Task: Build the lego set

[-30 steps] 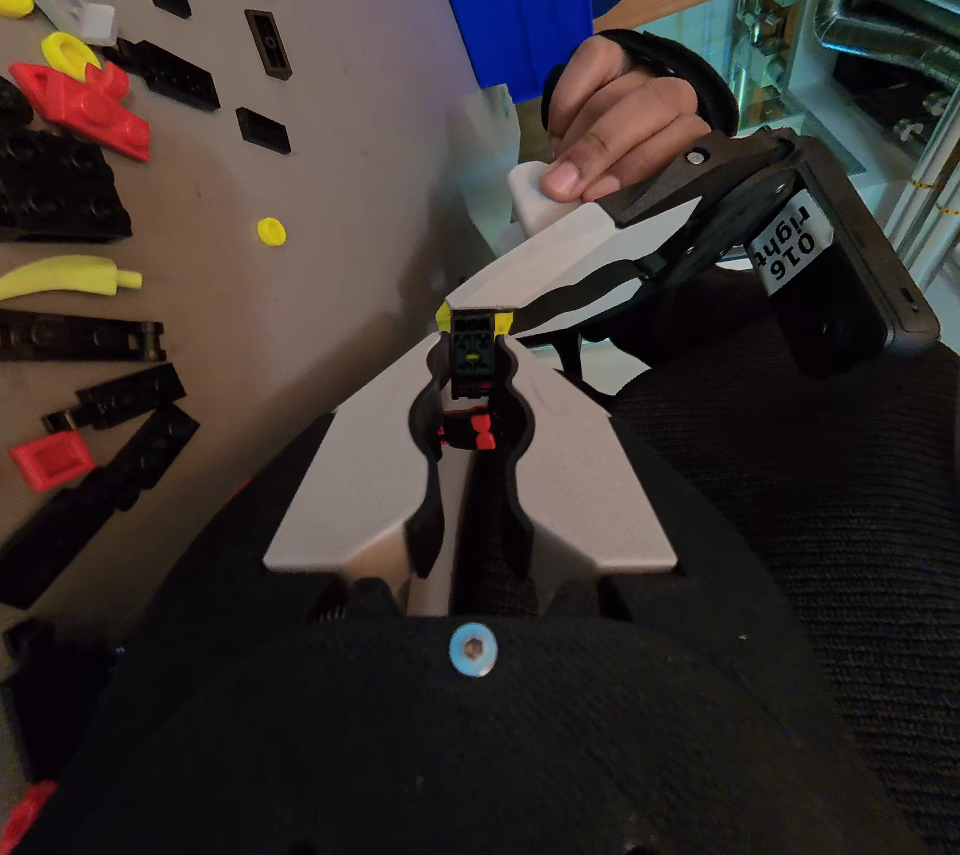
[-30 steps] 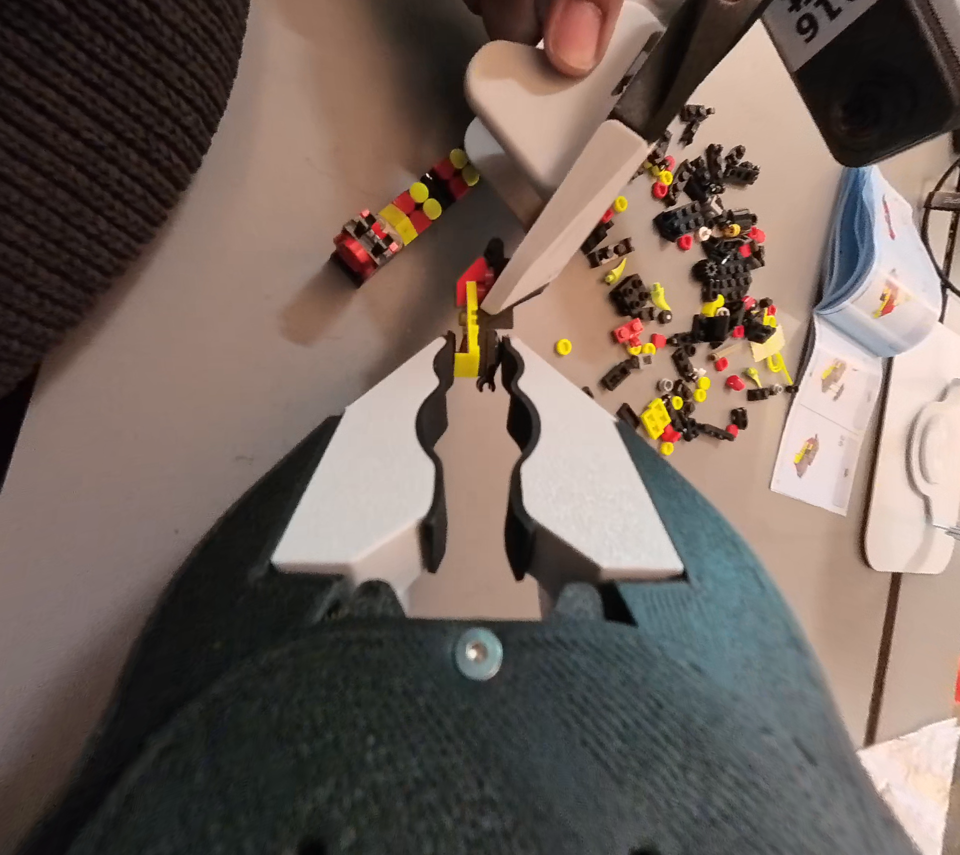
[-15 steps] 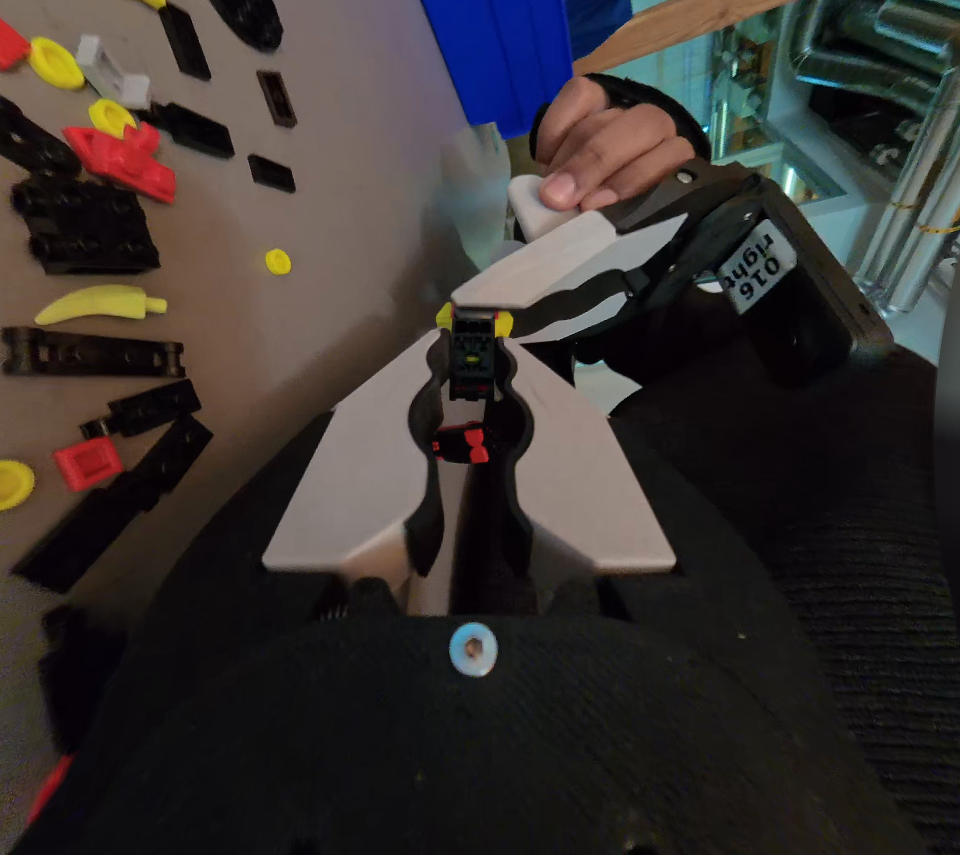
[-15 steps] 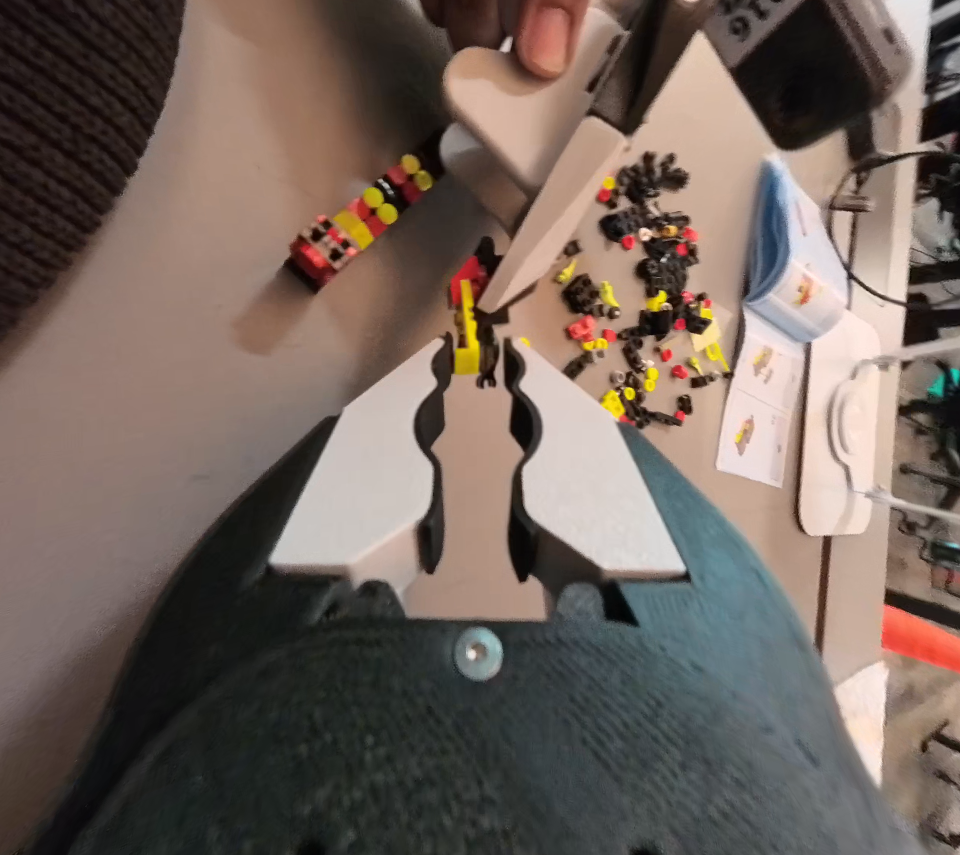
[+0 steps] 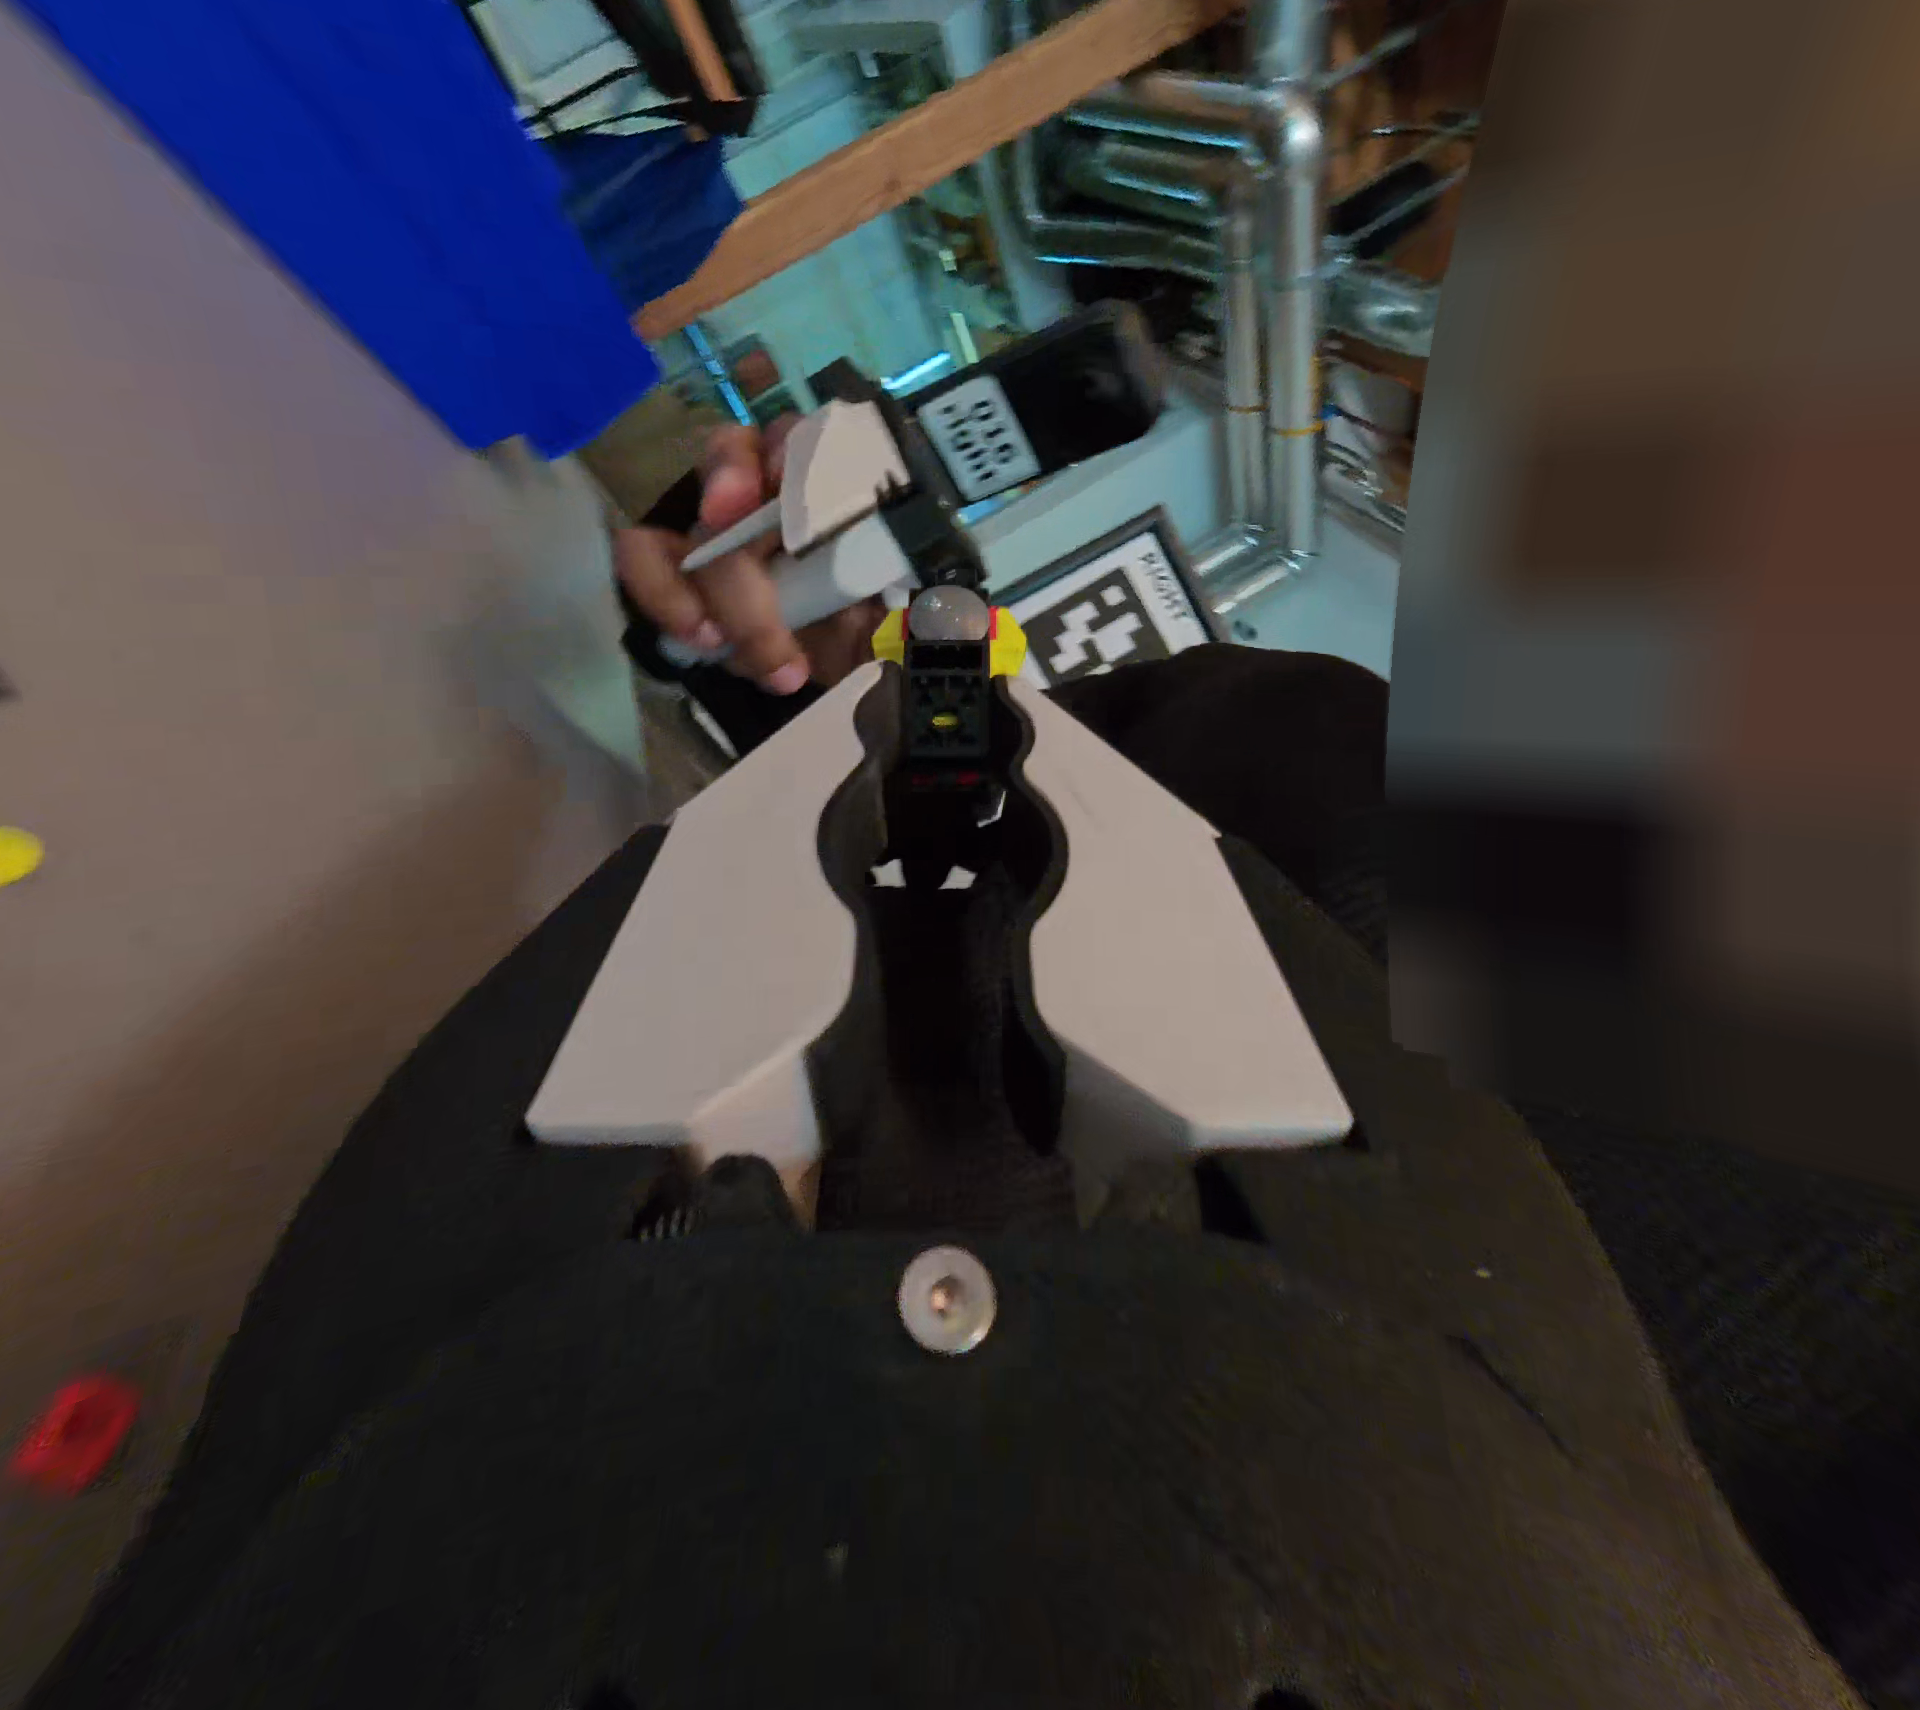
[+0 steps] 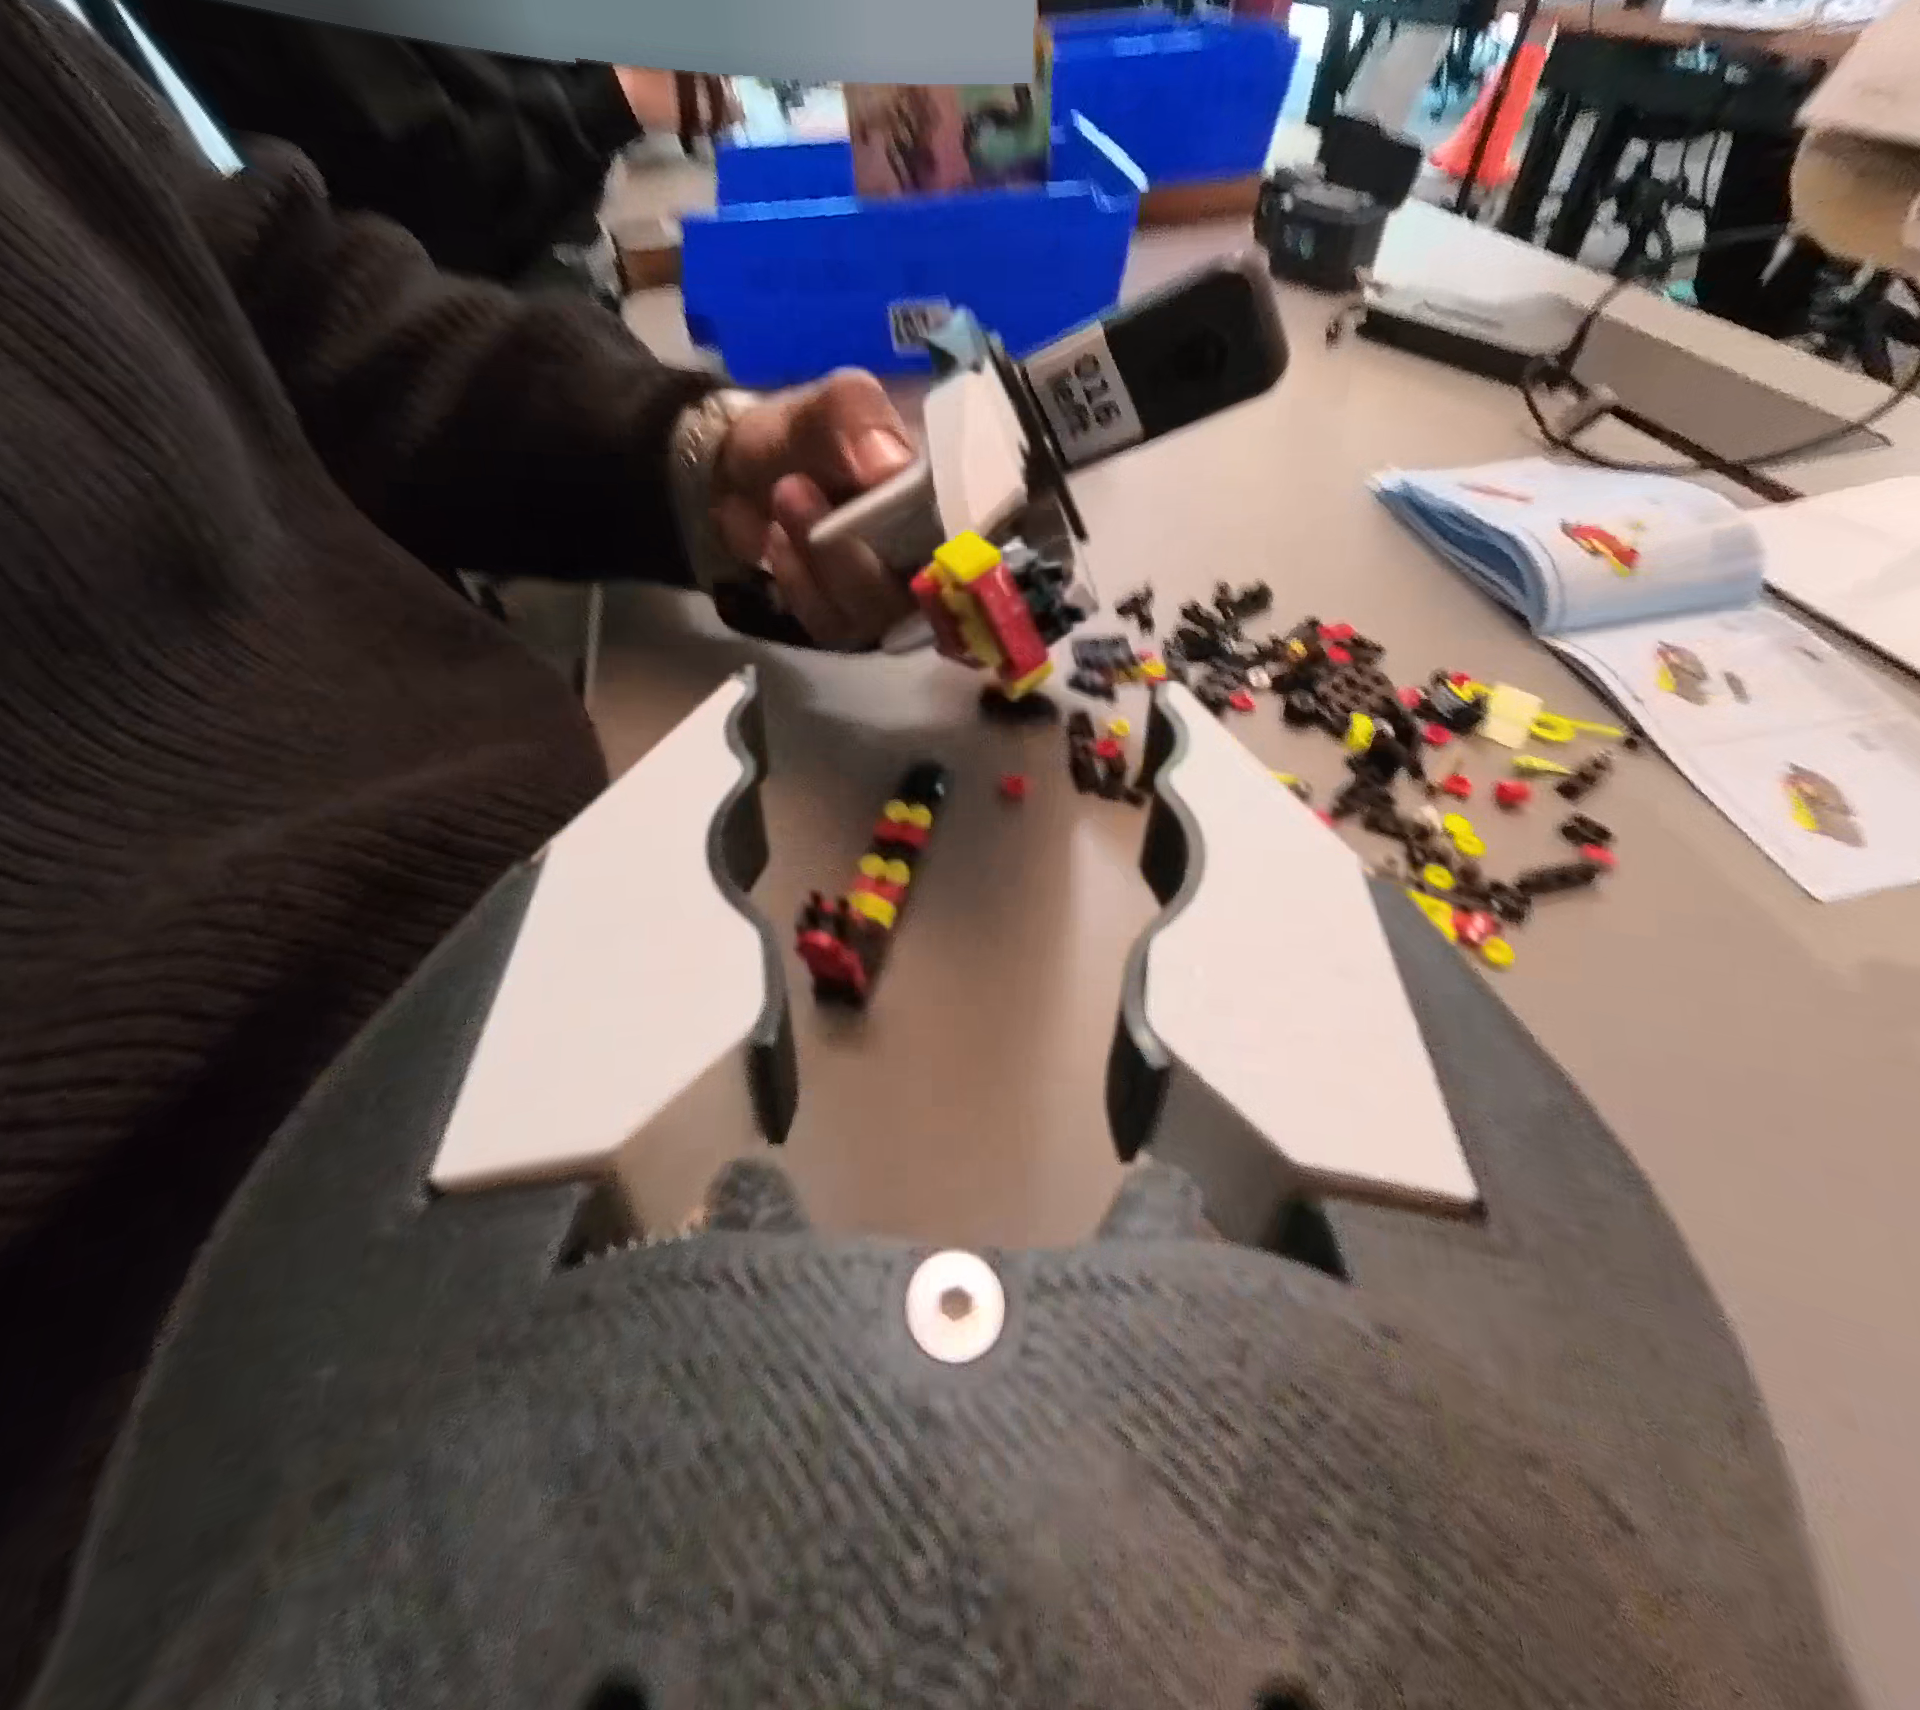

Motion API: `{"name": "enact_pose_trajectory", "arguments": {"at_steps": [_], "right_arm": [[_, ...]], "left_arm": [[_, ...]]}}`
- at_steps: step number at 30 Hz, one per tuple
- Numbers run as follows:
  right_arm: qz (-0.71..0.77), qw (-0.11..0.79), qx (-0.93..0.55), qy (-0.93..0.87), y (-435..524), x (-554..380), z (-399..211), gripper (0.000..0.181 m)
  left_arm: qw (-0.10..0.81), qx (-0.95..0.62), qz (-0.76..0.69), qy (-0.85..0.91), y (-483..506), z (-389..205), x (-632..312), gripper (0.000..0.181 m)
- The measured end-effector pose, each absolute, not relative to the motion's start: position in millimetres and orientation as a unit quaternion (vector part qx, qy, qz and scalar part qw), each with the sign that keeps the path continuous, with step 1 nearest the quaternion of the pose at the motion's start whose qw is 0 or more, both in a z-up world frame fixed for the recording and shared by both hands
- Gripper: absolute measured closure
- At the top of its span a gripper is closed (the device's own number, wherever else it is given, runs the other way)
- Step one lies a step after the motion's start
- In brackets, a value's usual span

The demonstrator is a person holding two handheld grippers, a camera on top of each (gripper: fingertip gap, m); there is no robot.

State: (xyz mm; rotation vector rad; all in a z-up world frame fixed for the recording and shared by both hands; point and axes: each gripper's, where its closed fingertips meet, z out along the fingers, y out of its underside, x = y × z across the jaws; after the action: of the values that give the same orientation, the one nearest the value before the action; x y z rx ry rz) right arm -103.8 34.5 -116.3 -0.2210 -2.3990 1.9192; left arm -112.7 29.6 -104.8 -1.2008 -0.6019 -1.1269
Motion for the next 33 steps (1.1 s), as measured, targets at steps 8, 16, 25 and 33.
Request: {"name": "enact_pose_trajectory", "arguments": {"at_steps": [8,16,25,33], "right_arm": [[0.710,-0.011,-0.027,-0.704,32.1,-74.9,-75.4,0.133],[0.690,0.054,-0.040,-0.721,45.1,-92.0,-81.3,0.120],[0.654,-0.003,-0.272,-0.706,65.4,-157.9,-118.4,0.142],[0.645,-0.114,-0.303,-0.692,47.7,-146.9,-130.9,0.145]], "left_arm": [[0.656,-0.533,-0.512,-0.154,34.6,-77.3,-72.8,0.168],[0.651,-0.639,-0.363,-0.191,43.7,-107.2,-90.7,0.169],[0.611,-0.758,0.079,-0.211,20.6,-128.6,-154.5,0.168],[0.553,-0.799,0.211,-0.108,36.3,-134.9,-139.3,0.168]]}}
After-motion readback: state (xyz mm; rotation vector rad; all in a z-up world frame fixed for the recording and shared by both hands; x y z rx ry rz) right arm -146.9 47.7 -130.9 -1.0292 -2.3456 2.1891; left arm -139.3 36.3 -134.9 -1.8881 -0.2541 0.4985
